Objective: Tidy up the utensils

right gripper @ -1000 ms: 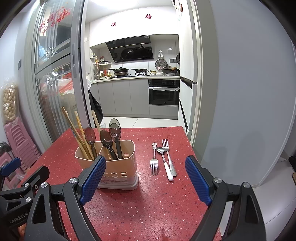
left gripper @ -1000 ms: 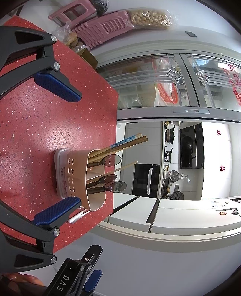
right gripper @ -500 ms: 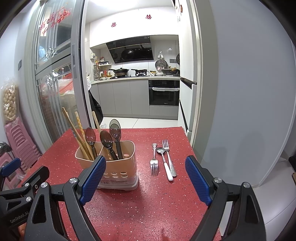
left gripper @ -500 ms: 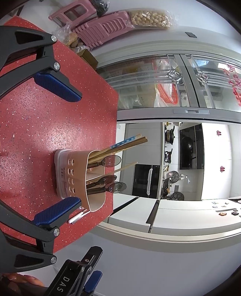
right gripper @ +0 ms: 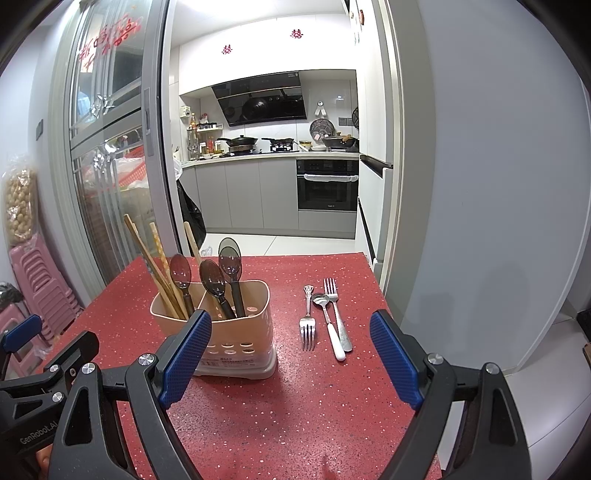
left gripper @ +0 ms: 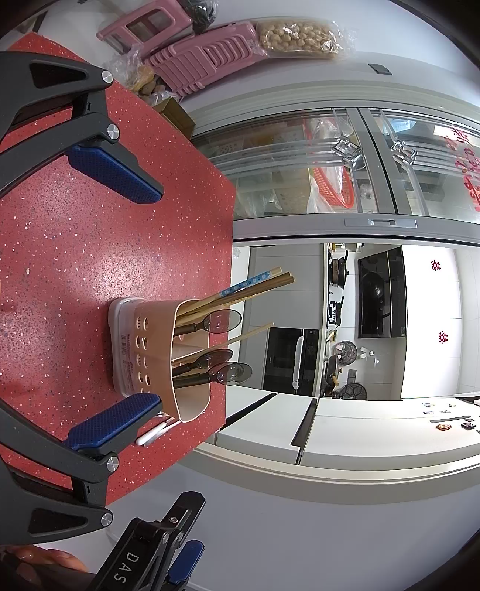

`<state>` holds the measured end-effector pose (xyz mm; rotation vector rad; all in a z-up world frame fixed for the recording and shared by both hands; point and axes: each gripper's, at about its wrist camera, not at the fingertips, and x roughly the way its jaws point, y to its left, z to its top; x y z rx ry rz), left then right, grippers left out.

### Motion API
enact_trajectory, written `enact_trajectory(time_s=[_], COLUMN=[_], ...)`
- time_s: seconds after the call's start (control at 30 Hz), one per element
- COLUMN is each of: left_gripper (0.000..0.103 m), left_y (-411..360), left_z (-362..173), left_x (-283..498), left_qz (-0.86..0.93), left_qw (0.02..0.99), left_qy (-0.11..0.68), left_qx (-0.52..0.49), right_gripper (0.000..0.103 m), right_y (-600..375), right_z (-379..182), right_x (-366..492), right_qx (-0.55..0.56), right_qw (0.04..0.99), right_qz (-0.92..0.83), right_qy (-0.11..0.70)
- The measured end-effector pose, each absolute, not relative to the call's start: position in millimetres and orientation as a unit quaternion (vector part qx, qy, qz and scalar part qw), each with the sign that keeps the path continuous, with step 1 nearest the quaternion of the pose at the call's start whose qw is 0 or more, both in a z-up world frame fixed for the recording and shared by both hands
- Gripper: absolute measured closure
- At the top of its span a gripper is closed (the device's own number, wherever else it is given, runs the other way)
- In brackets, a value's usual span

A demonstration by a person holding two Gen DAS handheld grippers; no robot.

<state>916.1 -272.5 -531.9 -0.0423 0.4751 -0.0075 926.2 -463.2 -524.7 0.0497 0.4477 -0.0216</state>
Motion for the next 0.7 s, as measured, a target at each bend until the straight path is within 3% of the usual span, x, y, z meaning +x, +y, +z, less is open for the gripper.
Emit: enact_trajectory(time_s=[0.7], left_gripper=[0.0], left_y=[-272.4], left_z=[-532.0], left_x=[915.5], left_qz=[-0.004], left_qw=[0.972], left_qy=[0.235], left_qx=[-0.021], right_gripper=[0.013], right_y=[-464.0], right_z=[-522.4], right_x=[924.6], right_qx=[0.025], right_qw=[0.975], right_qz=[-0.011], right_qy=[0.222])
